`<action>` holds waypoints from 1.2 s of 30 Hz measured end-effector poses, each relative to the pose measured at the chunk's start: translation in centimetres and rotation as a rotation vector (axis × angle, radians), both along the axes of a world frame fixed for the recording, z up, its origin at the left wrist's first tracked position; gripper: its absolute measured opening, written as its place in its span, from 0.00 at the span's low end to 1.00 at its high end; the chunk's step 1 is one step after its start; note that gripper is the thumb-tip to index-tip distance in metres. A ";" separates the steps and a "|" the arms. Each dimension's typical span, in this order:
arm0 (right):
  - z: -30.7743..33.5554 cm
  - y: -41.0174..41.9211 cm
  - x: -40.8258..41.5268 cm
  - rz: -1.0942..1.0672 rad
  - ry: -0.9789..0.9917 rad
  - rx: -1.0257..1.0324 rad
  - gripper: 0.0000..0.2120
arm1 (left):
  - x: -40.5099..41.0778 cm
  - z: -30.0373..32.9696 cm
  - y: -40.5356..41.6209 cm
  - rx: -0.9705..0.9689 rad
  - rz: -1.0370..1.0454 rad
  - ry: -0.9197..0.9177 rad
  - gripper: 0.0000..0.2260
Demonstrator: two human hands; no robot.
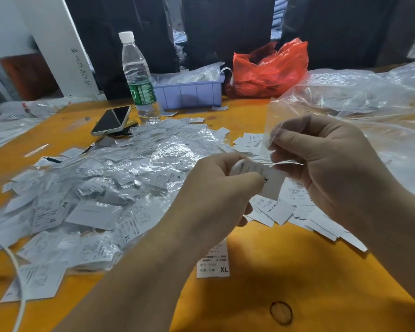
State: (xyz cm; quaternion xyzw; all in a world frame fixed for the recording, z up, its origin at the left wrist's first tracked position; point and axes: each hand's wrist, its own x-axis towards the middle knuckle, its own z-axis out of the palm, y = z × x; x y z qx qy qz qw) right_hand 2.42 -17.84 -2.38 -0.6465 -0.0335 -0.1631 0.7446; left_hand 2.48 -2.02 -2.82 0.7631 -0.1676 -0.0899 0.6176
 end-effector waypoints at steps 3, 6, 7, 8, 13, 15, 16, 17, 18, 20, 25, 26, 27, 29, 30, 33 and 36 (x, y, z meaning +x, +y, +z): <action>0.1 0.0 0.0 -0.015 0.017 0.021 0.07 | 0.0 0.1 0.1 -0.030 0.027 0.023 0.05; 0.2 -0.1 0.1 -0.006 0.032 0.046 0.08 | -0.1 0.4 0.2 -0.101 0.015 0.055 0.06; 0.2 -0.1 0.1 -0.008 0.037 0.049 0.07 | -0.1 0.5 0.2 -0.132 0.004 0.061 0.06; 0.2 -0.1 0.1 -0.012 0.042 0.050 0.06 | -0.2 0.6 0.2 -0.162 -0.008 0.062 0.05; 0.2 -0.3 0.1 -0.051 0.074 0.046 0.11 | -0.1 0.7 0.4 -0.216 -0.010 0.020 0.06; 0.3 -0.3 0.1 -0.055 0.078 0.046 0.11 | -0.1 0.7 0.4 -0.220 -0.021 0.016 0.04; 0.3 -0.3 0.0 -0.053 0.078 0.050 0.10 | -0.1 0.7 0.4 -0.226 -0.022 0.018 0.03; 0.3 -0.3 0.0 -0.052 0.079 0.055 0.09 | -0.1 0.7 0.4 -0.234 -0.022 0.023 0.03; 0.3 -0.3 0.0 -0.053 0.079 0.059 0.09 | -0.1 0.7 0.4 -0.240 -0.023 0.025 0.03; 0.4 -0.3 0.1 -0.053 0.084 0.053 0.10 | 0.0 0.6 0.4 -0.239 -0.027 0.029 0.03; 0.3 -0.3 0.1 -0.031 0.084 0.037 0.13 | 0.0 0.4 0.2 -0.200 -0.007 0.004 0.01; 0.3 -0.3 0.1 -0.023 0.086 0.033 0.13 | 0.0 0.4 0.2 -0.193 0.004 -0.006 0.01; 0.3 -0.2 0.1 -0.016 0.090 0.028 0.12 | -0.1 0.4 0.2 -0.186 0.015 -0.014 0.01; 0.3 -0.2 0.0 -0.003 0.096 0.020 0.09 | -0.1 0.3 0.3 -0.170 0.042 -0.028 0.02; 0.3 -0.1 0.0 0.003 0.097 0.022 0.08 | 0.0 0.4 0.4 -0.165 0.059 -0.033 0.03; 0.4 -0.1 -0.1 0.014 0.104 0.043 0.05 | -0.1 0.5 0.5 -0.170 0.098 -0.033 0.04; 0.4 -0.1 -0.1 0.012 0.111 0.056 0.06 | 0.0 0.6 0.5 -0.181 0.121 -0.035 0.03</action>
